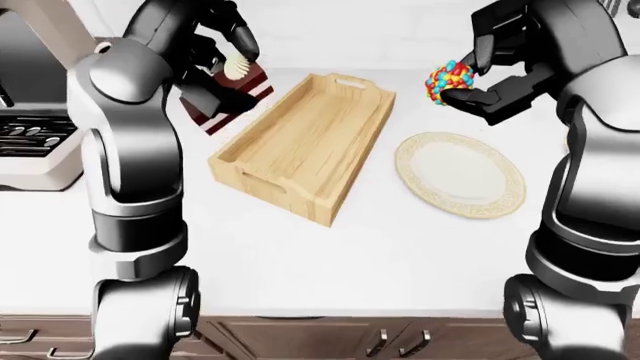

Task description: Move the dessert items from the plate to the tray.

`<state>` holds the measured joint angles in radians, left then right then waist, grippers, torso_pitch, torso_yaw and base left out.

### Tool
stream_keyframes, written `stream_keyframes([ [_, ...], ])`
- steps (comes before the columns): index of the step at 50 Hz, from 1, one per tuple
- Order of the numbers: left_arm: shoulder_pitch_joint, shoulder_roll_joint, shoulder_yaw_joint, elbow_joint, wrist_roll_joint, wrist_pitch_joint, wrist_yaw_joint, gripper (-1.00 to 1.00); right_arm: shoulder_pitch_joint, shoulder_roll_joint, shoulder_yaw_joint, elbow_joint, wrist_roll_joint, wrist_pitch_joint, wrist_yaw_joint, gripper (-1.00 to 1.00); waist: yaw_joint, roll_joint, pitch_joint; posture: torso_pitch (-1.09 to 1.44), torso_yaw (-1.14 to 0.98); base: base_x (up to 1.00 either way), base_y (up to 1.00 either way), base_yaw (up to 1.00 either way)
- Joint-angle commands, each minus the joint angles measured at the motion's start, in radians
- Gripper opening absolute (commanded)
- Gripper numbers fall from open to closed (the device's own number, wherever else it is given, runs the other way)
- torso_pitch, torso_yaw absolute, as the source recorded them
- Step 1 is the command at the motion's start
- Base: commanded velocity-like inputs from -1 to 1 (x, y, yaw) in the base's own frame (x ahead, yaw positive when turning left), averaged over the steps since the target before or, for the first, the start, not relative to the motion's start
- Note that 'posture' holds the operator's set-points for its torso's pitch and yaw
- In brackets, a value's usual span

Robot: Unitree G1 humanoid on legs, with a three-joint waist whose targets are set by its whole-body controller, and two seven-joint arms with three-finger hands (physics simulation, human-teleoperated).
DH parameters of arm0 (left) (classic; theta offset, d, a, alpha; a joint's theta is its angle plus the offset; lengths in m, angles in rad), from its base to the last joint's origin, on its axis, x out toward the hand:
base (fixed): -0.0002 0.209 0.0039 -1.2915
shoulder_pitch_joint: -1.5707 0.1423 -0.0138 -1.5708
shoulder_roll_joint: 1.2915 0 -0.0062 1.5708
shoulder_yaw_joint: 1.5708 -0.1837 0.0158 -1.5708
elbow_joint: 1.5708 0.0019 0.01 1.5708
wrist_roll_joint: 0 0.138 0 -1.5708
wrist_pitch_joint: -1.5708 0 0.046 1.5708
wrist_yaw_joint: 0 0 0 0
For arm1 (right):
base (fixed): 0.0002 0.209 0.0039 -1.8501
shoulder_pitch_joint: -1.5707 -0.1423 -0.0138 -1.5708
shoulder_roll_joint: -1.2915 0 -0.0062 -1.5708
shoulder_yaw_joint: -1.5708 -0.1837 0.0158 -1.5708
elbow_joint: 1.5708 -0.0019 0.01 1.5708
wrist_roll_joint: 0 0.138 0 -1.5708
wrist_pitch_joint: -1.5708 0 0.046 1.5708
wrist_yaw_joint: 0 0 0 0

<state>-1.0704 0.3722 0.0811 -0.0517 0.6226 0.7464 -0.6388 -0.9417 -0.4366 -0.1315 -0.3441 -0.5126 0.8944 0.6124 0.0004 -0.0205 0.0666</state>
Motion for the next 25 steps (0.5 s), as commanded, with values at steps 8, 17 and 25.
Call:
stream_keyframes([
  [8, -0.094, -0.056, -0.017, 0.102, 0.009, -0.097, 0.093, -1.00, -0.038, 0.014, -0.003, -0.005, -0.011, -0.039, -0.021, -0.98, 0.005, -0.007, -0.036, 0.00, 0.00, 0.00, 0.00, 0.00],
  [17, -0.087, -0.146, -0.048, 0.241, 0.007, -0.169, 0.196, -1.00, -0.012, 0.036, -0.005, 0.001, 0.002, -0.067, -0.050, -0.98, 0.006, -0.007, -0.037, 0.00, 0.00, 0.00, 0.00, 0.00],
  [25, -0.119, -0.186, -0.056, 0.415, -0.022, -0.266, 0.299, -1.00, 0.004, 0.043, -0.004, 0.010, 0.013, -0.084, -0.070, -0.98, 0.005, -0.009, -0.038, 0.00, 0.00, 0.00, 0.00, 0.00],
])
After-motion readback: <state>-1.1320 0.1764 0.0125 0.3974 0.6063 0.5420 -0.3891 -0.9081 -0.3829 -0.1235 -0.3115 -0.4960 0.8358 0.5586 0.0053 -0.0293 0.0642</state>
